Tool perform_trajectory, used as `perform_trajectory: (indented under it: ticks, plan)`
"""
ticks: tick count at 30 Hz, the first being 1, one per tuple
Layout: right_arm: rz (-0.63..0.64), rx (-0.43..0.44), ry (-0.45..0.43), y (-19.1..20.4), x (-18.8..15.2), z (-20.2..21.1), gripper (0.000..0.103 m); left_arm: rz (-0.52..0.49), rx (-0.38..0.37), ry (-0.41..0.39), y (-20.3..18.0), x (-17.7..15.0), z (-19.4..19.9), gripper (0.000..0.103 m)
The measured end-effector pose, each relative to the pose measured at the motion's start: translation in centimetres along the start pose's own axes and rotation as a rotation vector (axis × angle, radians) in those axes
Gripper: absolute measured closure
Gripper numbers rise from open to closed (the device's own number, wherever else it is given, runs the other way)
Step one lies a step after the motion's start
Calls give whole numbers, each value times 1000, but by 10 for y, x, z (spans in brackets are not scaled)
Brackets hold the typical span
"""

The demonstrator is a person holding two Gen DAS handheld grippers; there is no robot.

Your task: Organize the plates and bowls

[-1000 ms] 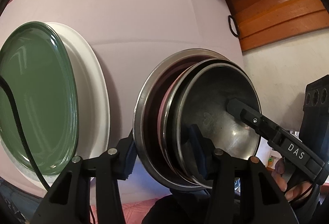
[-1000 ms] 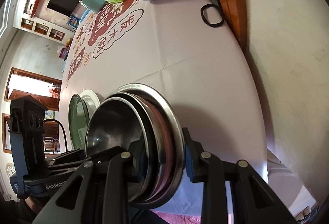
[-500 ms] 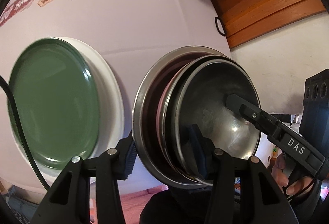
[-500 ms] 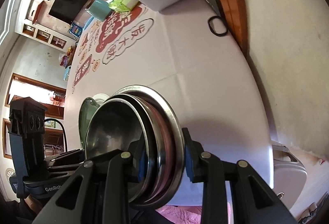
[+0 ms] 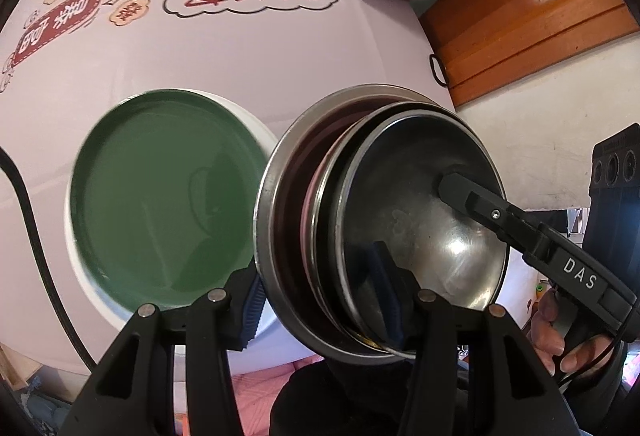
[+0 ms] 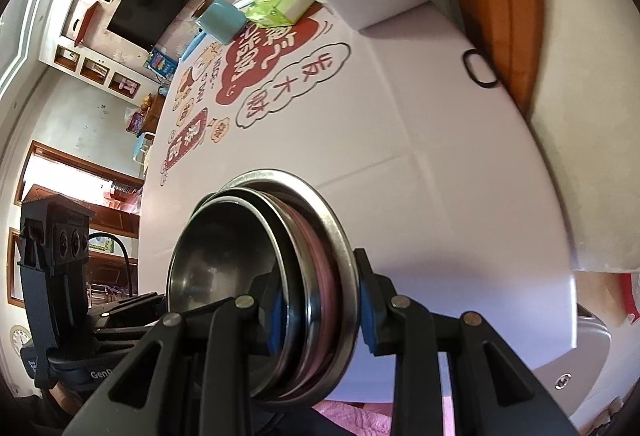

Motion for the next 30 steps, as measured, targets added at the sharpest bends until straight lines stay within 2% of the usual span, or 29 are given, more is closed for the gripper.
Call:
perform_trajectory:
  ticks: [18, 30]
  plan:
    - [-17, 18, -1, 56, -5, -60, 72, -12, 26, -13, 91, 2, 15, 55]
    - [-57, -32, -14, 75, -14, -101, 72, -60, 12, 12, 138, 10, 0, 55]
Point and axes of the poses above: each gripper's, at about its wrist camera, not at the fingertips, and z roughly against the way its jaws point, y to its left, x to its top, the point moved 2 cm from there along -z, roughly the way its jaws point, and after that the axes turned 14 degrees about x, right-handed, at the moved point
